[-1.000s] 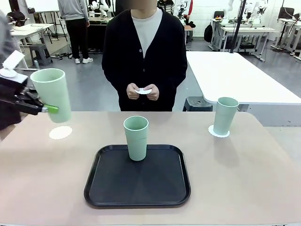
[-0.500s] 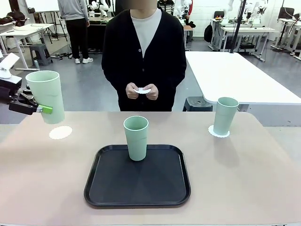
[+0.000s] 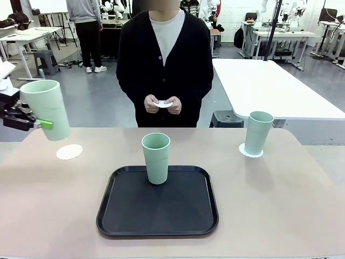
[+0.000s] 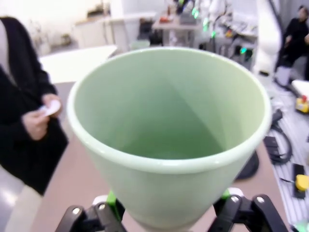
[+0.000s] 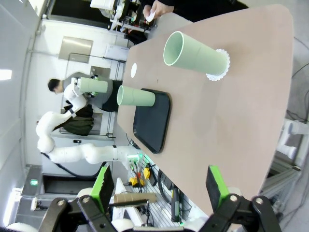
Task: Place coasters on the table and set cups on them.
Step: Take one Reusable plastic cup from the Flat Tray and place it on a coaster set by the human.
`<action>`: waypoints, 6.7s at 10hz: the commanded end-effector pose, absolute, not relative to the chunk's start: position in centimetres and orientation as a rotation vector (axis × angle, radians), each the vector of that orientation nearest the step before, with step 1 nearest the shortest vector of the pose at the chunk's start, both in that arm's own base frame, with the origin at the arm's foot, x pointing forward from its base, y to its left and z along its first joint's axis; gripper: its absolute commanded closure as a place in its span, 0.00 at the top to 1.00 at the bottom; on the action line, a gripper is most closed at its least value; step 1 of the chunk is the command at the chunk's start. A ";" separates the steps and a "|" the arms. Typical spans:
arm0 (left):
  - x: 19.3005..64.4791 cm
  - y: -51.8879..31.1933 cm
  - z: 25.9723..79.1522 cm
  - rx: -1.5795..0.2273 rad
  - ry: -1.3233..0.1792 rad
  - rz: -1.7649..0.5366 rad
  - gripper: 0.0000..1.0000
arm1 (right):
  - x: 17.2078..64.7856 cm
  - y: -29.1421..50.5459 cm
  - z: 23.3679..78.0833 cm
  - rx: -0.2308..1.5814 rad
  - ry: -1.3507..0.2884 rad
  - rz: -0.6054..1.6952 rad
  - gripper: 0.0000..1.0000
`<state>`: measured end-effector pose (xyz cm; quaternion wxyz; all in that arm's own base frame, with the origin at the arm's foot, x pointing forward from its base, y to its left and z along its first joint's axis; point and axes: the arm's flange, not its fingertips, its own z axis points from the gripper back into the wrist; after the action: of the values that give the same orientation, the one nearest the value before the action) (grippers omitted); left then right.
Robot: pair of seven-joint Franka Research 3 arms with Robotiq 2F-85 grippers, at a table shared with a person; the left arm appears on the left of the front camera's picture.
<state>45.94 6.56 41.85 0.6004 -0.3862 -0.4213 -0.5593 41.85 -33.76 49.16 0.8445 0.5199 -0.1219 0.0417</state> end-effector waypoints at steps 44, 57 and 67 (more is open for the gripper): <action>59.5 11.8 24.5 -0.927 -0.833 -1.340 1.00 | 42.0 -33.5 49.4 1.106 -0.265 0.081 1.00; 58.3 13.3 25.4 -0.904 -0.767 -1.398 1.00 | 42.0 -33.5 49.4 1.106 -0.265 0.081 1.00; 59.0 13.3 24.7 -0.896 -0.832 -1.431 1.00 | 42.0 -33.5 49.4 1.106 -0.265 0.081 1.00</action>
<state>58.72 13.33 24.81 0.5983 -0.3912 -0.3431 -0.6093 41.86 -33.76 49.16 0.8445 0.5199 -0.1219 0.0417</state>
